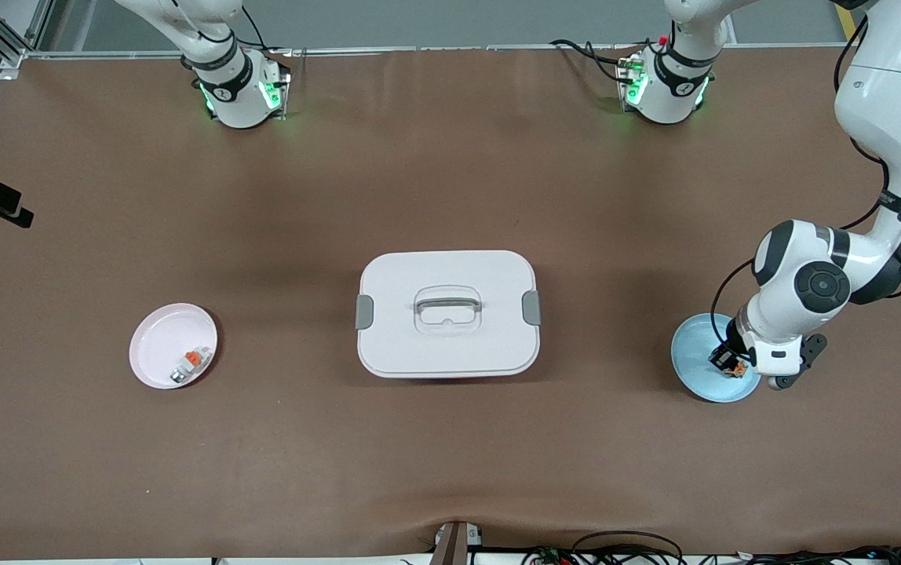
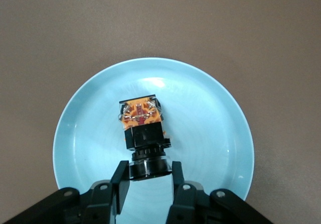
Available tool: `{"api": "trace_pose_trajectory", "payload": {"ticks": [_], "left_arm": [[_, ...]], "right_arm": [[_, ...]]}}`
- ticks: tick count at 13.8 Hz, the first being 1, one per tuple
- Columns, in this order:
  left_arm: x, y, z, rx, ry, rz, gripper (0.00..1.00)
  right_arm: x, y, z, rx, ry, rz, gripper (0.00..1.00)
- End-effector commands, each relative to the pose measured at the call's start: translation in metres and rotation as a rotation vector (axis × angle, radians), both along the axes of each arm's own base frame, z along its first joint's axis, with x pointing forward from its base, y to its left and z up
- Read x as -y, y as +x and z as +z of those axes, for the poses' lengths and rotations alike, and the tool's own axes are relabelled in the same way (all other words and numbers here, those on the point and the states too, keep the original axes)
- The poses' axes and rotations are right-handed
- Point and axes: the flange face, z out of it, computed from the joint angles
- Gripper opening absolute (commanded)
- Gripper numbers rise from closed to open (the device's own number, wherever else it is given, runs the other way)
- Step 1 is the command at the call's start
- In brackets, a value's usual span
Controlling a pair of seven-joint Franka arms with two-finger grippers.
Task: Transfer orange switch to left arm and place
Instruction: 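Lower the switch onto the blue plate and open the left gripper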
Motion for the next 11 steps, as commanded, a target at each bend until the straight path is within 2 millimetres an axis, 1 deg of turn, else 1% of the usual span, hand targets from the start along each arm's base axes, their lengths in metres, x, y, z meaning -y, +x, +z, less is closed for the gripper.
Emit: {"api": "trace_pose_trajectory", "payload": {"ticks": [1,3,5,6,7,8,10,11], "left_arm": [[0.005,0.003,-0.005,-0.003,0.013,0.012,0.0],[0.012,0.002,-0.013,-0.014,0.006,0.004,0.0],[0.01,0.001,-0.017,-0.02,0.004,0.007,0.0],[0.01,0.001,-0.017,-0.02,0.004,0.007,0.03],[0.009,0.002,-0.016,-0.017,0.005,0.009,0.1],[0.008,0.003,-0.015,-0.016,0.004,0.011,0.22],[0.002,0.01,-0.007,0.004,0.006,0.015,0.65],[0.001,0.011,-0.003,0.01,0.007,0.015,0.97]], "right_arm": [[0.0,-0.003,0.004,0.003,-0.005,-0.002,1.0],[0.004,-0.003,0.004,0.006,-0.032,0.043,1.0],[0.006,-0.002,0.002,0.004,-0.045,0.061,1.0],[0.007,-0.001,0.002,0.008,-0.049,0.058,1.0],[0.008,0.0,0.0,0.008,-0.047,0.056,1.0],[0.009,0.0,0.0,0.009,-0.049,0.055,1.0],[0.009,0.0,-0.001,0.006,-0.049,0.055,1.0],[0.009,0.0,-0.001,0.006,-0.049,0.055,1.0]]}}
